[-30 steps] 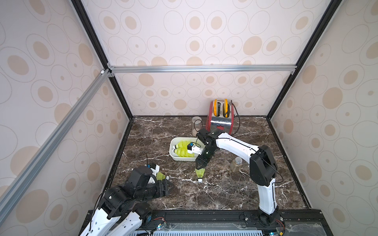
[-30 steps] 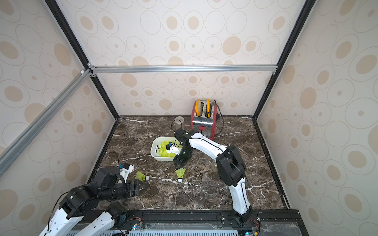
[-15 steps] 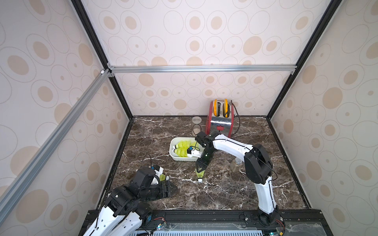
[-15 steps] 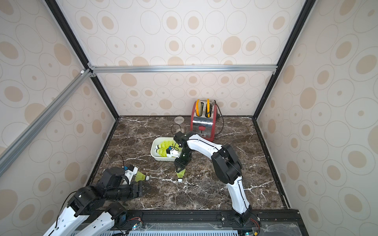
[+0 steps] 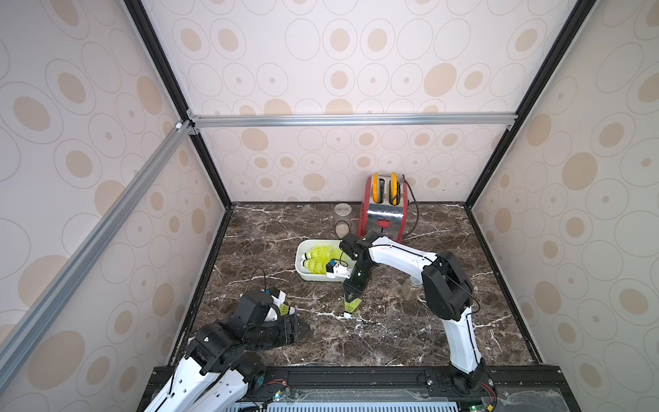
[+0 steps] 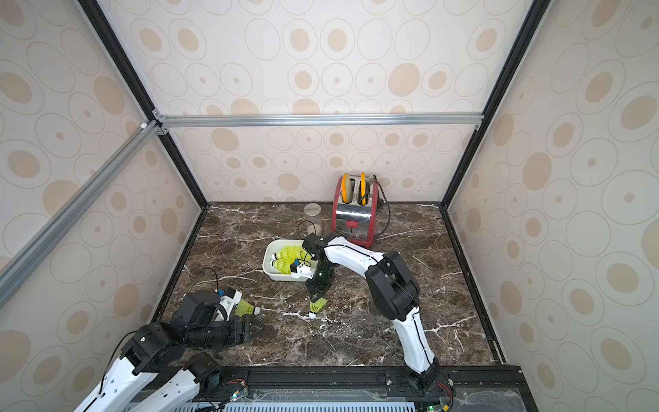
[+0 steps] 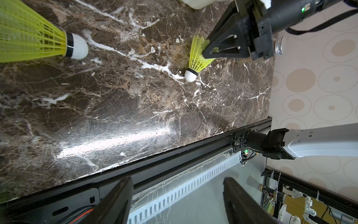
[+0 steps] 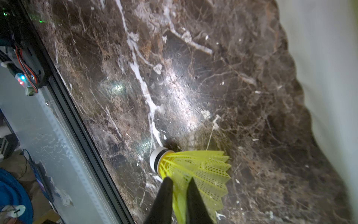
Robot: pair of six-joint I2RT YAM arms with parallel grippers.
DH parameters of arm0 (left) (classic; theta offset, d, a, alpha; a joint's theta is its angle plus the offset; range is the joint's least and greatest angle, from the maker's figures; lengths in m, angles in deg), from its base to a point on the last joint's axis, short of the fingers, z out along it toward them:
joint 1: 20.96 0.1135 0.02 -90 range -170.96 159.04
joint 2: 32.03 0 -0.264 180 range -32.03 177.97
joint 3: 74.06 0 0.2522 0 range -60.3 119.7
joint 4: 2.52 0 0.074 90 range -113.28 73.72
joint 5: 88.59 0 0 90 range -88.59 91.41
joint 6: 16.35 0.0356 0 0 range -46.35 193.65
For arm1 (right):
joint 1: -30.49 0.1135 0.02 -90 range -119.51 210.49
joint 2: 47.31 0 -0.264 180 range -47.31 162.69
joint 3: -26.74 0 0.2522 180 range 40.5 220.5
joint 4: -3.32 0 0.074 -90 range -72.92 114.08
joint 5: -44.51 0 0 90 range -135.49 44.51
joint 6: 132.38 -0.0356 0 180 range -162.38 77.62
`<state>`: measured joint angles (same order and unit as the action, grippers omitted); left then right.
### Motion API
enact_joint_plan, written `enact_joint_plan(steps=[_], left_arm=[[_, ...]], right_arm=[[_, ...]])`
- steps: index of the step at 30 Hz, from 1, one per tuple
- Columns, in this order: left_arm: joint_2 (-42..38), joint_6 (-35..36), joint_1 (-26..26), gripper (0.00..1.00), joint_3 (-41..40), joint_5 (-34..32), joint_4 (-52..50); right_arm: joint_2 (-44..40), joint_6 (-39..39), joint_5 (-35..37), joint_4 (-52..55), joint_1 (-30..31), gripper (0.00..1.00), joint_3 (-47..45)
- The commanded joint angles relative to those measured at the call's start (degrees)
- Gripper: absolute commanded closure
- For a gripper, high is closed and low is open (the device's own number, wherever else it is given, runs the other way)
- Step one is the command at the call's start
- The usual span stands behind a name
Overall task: Put the shuttlecocks into the storage box
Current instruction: Pick up the shuttlecock at the center of the board, then place the shuttlecock in the storage box.
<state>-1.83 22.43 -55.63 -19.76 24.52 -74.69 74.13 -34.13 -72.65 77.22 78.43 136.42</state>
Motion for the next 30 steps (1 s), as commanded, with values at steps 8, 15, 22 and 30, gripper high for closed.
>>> enact_joint_plan(steps=[8, 15, 22, 30], left_arm=[[2.87, 0.25, -0.3, 0.24, 4.12, 0.36, 3.82], [7.11, 0.14, -0.3, 0.24, 6.47, -1.16, 8.38], [9.71, -1.7, -0.29, 0.24, 6.77, -2.78, 13.9], [15.18, 0.66, -0.32, 0.24, 11.59, -5.33, 15.67]], right_arm=[[-5.71, -4.33, -3.68, -1.41, -1.71, 1.0, -4.54], [-14.05, -11.0, -3.34, -5.02, -5.11, 1.0, -6.93], [-20.99, -19.02, 0.68, -11.52, -8.03, 1.0, -8.78], [-22.17, -27.95, 14.47, -18.51, -8.49, 1.0, -7.8]])
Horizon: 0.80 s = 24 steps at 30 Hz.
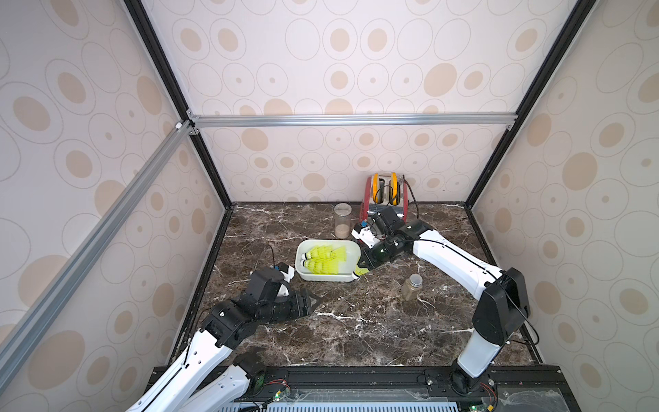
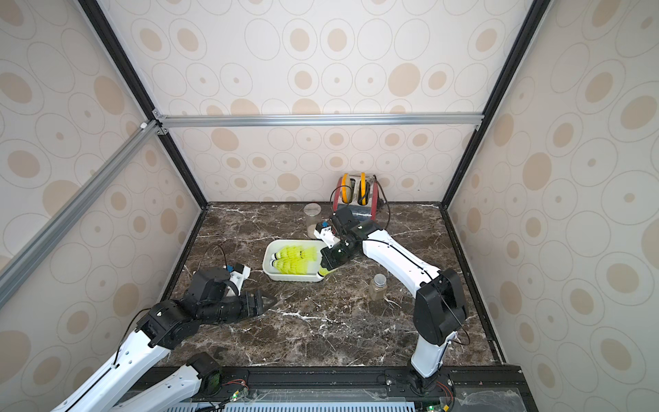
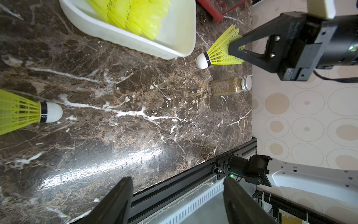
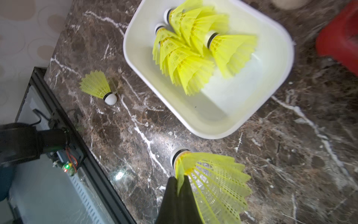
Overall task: Put the shuttlecocks into the storage box
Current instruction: Place the shuttlecock in the storage box.
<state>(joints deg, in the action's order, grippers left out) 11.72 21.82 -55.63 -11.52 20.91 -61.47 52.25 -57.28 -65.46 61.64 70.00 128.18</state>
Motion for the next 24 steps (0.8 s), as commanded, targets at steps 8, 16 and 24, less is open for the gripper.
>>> enact_joint_plan(steps=[8, 16, 24], left_arm=[[5.94, 2.61, -0.3, 0.24, 7.14, -4.58, 2.65], [9.55, 3.23, -0.3, 0.24, 9.03, -9.17, 2.99], [12.04, 2.53, -0.3, 0.24, 10.12, -9.52, 5.81]], right_arm=[[7.23, -7.14, 16.03, -3.4, 0.13, 1.0, 7.83], [13.8, -8.88, 17.68, -3.11, 1.08, 1.0, 13.95], [18.25, -10.94, 17.49, -4.12, 1.56, 1.0, 16.78]])
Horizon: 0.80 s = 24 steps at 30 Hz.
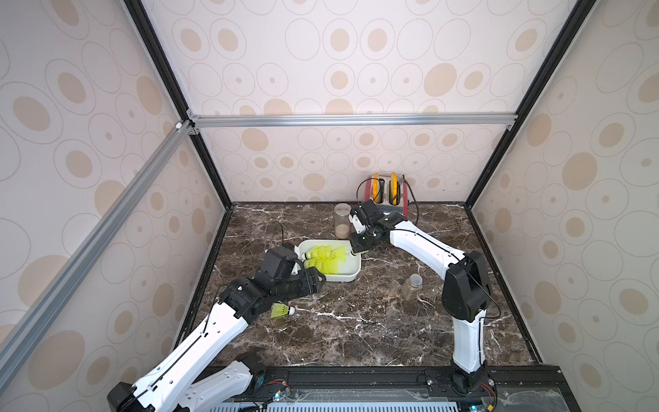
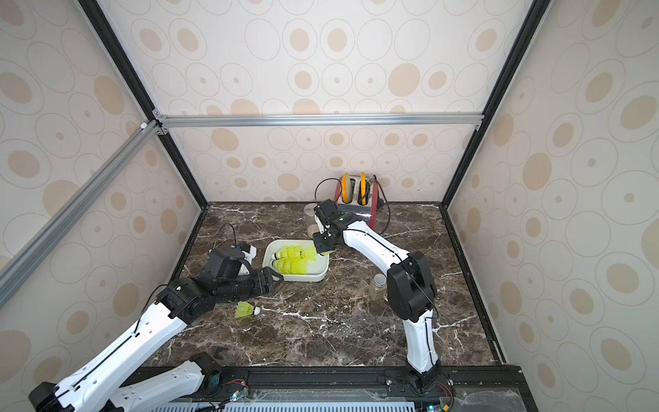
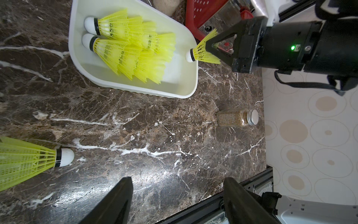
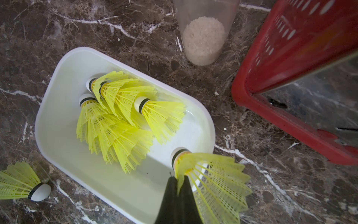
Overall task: Put the shuttlecocks into the storage box
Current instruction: Place the shuttlecock in the storage box.
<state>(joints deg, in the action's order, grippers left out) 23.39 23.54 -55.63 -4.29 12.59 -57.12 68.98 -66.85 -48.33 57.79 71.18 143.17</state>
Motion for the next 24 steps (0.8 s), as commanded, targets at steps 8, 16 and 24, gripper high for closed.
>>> enact_joint_plan(steps=[8, 16, 24], left_arm=[[1.78, 0.89, -0.3, 0.24, 2.49, -1.46, 2.83], [2.81, -1.98, -0.29, 0.24, -0.6, -1.1, 8.92], [3.03, -2.1, -0.3, 0.24, -1.38, -0.94, 10.12]], right_arm=[[6.08, -3.13, -1.95, -0.23, 0.63, 1.0, 6.19], [7.87, -5.59, -6.12, -2.87, 0.67, 1.0, 6.2], [4.51, -14.05, -13.96, -16.01, -0.9, 1.0, -4.05]])
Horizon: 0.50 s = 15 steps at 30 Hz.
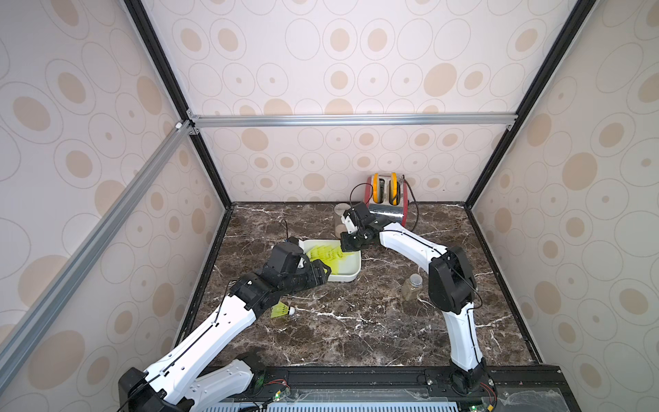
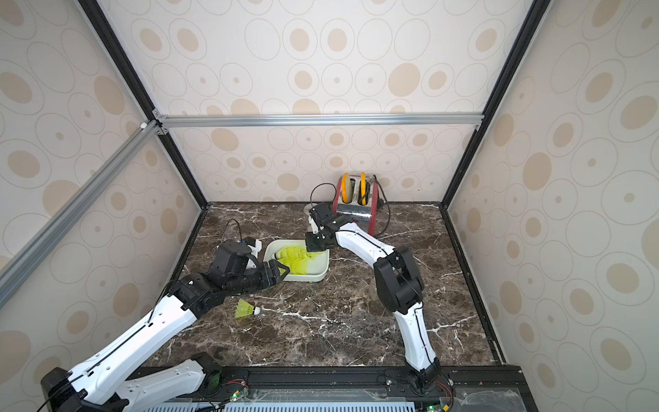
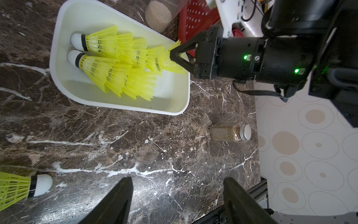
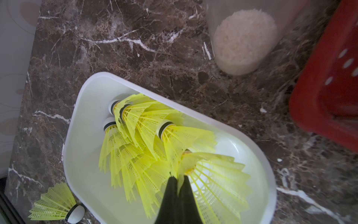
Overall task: Put the shuttlecocks into the storage box
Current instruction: Place the shuttlecock in the storage box.
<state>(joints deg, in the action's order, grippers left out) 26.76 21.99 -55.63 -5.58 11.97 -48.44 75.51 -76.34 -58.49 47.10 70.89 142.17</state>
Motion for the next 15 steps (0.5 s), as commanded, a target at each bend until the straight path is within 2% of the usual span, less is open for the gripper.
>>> enact_joint_plan(steps=[1, 15], left_arm=[[-0.55, -0.63, -0.3, 0.24, -0.43, -0.22, 1.4], [-3.17, -0.68, -0.3, 0.24, -1.81, 0.12, -0.16]], right_arm=[[-2.28, -5.69, -4.43, -6.56, -0.9, 1.0, -4.11], [-3.01, -19.54, -9.26, -24.93, -3.14, 1.0, -14.34]])
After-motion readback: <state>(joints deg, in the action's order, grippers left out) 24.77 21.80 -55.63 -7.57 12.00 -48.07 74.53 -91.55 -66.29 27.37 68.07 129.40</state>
